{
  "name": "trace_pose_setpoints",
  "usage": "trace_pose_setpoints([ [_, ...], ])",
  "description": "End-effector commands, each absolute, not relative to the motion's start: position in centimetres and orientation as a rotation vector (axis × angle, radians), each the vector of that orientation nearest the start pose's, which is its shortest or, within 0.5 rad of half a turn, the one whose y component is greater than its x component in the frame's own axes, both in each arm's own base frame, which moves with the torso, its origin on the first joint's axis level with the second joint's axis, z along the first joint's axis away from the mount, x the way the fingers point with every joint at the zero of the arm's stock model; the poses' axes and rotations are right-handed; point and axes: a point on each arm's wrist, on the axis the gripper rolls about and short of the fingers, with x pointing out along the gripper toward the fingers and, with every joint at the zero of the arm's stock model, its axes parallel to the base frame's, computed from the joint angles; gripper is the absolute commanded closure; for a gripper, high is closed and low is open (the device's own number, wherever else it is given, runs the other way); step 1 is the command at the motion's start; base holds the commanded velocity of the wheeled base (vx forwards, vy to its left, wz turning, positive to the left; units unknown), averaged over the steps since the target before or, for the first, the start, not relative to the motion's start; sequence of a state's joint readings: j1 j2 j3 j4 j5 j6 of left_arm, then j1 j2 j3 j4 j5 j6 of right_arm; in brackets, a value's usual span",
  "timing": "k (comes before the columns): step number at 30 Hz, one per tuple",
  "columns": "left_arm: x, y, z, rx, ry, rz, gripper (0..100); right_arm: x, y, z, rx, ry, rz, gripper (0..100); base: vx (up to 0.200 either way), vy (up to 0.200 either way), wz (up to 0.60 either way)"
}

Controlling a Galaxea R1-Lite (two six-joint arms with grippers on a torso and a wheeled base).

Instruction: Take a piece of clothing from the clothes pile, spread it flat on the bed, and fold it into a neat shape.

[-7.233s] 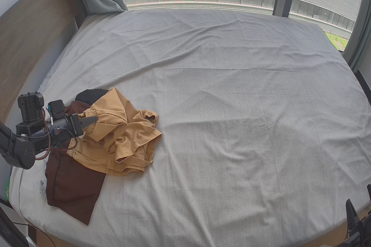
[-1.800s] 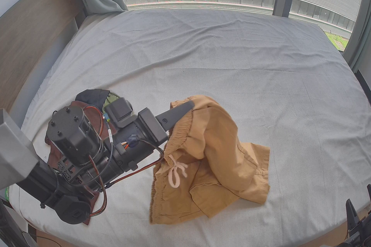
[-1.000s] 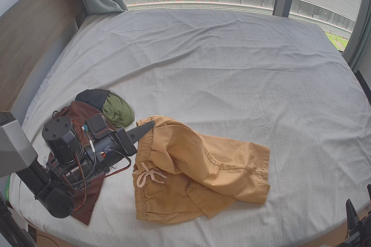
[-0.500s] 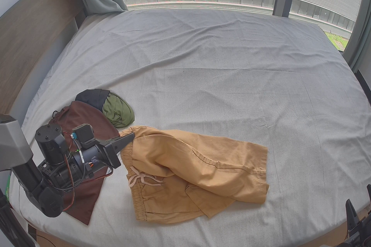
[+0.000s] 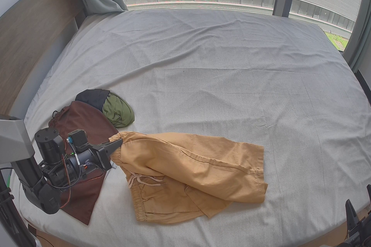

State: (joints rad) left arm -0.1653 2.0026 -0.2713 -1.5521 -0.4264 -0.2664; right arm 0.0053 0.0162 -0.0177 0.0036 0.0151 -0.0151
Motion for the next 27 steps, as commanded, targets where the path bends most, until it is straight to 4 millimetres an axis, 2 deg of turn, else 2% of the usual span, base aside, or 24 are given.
trace_pose_setpoints([
  [1,26.5,-5.2,6.6,-0.285,0.276,-0.554,100,-2.3,0.0,7.5,-0.015,0.004,0.022,0,0.0,0.0,0.0],
  [8,25.7,-5.5,6.2,-0.286,0.309,-0.566,100,-2.3,0.0,7.5,-0.015,0.003,0.025,0,0.0,0.0,0.0],
  [19,26.0,-5.3,6.4,-0.289,0.296,-0.559,100,-2.3,0.0,7.7,-0.035,-0.008,0.032,0,0.0,0.0,0.0],
  [21,26.0,-5.3,6.4,-0.289,0.298,-0.56,100,-2.6,0.0,9.1,-0.039,-0.064,0.034,0,0.0,0.0,0.0],
  [23,25.9,-5.4,6.4,-0.288,0.297,-0.563,100,-3.2,0.0,14.3,-0.041,-0.166,0.036,0,0.0,0.0,0.0],
  [24,25.9,-5.4,6.4,-0.288,0.297,-0.563,100,-3.2,0.0,14.9,-0.041,-0.171,0.038,0,0.0,0.0,0.0],
  [25,25.9,-5.4,6.4,-0.288,0.297,-0.565,100,-2.8,0.0,17.3,-0.039,-0.167,0.047,0,0.0,0.0,0.0],
  [27,25.9,-5.4,6.4,-0.288,0.297,-0.565,100,-2.4,0.0,18.4,-0.033,-0.154,0.062,0,0.0,0.0,0.0],
])
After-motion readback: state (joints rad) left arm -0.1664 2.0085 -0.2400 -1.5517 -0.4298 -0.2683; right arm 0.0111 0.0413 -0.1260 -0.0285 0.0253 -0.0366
